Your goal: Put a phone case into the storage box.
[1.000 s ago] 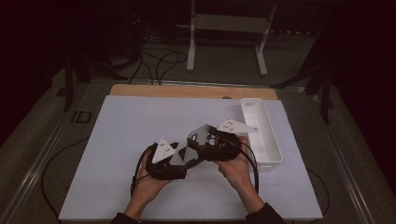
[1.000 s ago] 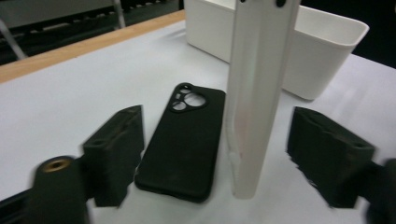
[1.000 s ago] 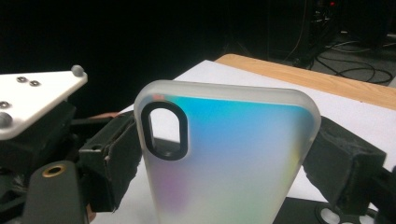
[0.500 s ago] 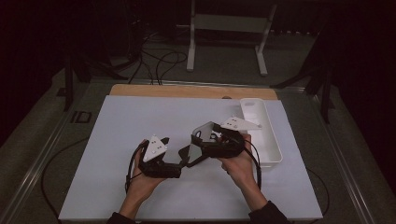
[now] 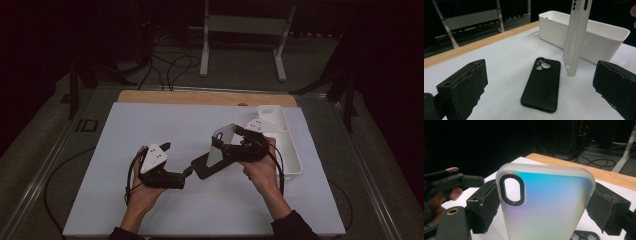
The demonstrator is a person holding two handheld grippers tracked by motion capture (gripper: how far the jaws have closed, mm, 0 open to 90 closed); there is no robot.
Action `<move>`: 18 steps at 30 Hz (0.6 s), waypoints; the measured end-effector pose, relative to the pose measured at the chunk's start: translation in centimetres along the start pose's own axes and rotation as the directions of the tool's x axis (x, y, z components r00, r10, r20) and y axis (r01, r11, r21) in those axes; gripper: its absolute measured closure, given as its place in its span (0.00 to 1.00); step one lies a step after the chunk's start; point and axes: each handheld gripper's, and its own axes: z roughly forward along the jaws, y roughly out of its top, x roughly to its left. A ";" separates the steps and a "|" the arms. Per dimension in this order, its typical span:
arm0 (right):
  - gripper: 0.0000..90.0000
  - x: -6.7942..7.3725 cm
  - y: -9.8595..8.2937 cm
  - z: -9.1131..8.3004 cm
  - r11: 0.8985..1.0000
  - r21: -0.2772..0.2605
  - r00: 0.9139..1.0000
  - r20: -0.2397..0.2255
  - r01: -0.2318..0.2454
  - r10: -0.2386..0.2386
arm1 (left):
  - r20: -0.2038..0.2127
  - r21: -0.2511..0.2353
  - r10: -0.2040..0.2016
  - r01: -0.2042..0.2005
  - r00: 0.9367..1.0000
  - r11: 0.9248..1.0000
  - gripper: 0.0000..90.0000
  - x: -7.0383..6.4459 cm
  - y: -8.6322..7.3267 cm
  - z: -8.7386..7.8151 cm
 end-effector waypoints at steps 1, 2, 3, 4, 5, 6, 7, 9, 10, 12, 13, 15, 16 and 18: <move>0.19 -0.2 0.1 0.0 1.000 0.002 1.000 0.005 0.001 -0.001 | -0.006 0.000 0.005 -0.005 1.000 1.000 0.00 0.2 0.0 -0.1; 0.19 -0.3 0.1 0.0 1.000 0.001 1.000 0.008 -0.001 0.001 | -0.008 -0.007 0.003 -0.003 1.000 1.000 0.00 0.3 -0.1 -0.3; 0.19 -0.5 0.2 -0.1 1.000 0.000 1.000 0.015 0.004 -0.004 | -0.015 -0.005 -0.001 0.001 1.000 1.000 0.00 0.4 -0.2 -0.4; 0.19 -0.7 0.3 -0.1 1.000 -0.002 1.000 0.017 0.004 -0.004 | -0.025 -0.001 0.007 -0.007 1.000 1.000 0.00 0.6 -0.3 -0.6; 0.19 -0.8 0.4 -0.1 1.000 -0.002 1.000 0.025 0.008 -0.008 | -0.027 -0.003 0.006 -0.006 1.000 1.000 0.00 0.7 -0.5 -0.7; 0.19 -0.9 0.5 -0.1 1.000 -0.003 1.000 0.029 0.005 -0.005 | -0.028 -0.003 0.002 -0.002 1.000 1.000 0.00 0.8 -0.6 -0.8; 0.19 -1.0 0.5 -0.1 1.000 -0.005 1.000 0.031 0.008 -0.008 | -0.037 -0.003 0.005 -0.005 0.999 1.000 0.00 1.0 -0.8 -0.9; 0.19 -1.3 0.7 -0.2 1.000 -0.007 0.999 0.037 0.006 -0.006 | -0.049 -0.003 0.005 -0.005 0.999 1.000 0.00 1.3 -1.3 -1.1; 0.19 -1.4 0.8 -0.2 1.000 -0.009 0.999 0.041 0.009 -0.009 | -0.052 -0.004 0.000 0.000 0.999 1.000 0.00 1.5 -1.4 -1.2; 0.19 -1.7 0.9 -0.2 1.000 -0.010 0.999 0.050 0.005 -0.004 | -0.067 -0.007 0.005 -0.005 0.998 1.000 0.00 1.8 -1.8 -1.5; 0.19 -1.8 1.0 -0.2 1.000 -0.010 0.999 0.053 0.007 -0.007 | -0.072 -0.007 0.003 -0.004 0.997 1.000 0.00 2.0 -2.0 -1.7; 0.19 -2.1 1.1 -0.2 1.000 -0.014 0.998 0.058 0.003 -0.002 | -0.086 -0.012 -0.001 0.000 0.996 1.000 0.00 2.3 -2.4 -1.9; 0.19 -2.1 1.1 -0.2 1.000 -0.013 0.998 0.059 0.001 0.000 | -0.094 -0.011 -0.002 0.001 0.996 1.000 0.00 2.5 -2.7 -2.1; 0.19 -2.4 1.2 -0.2 1.000 -0.013 0.998 0.063 -0.003 0.004 | -0.110 -0.002 -0.011 0.011 0.994 1.000 0.00 2.9 -3.2 -2.3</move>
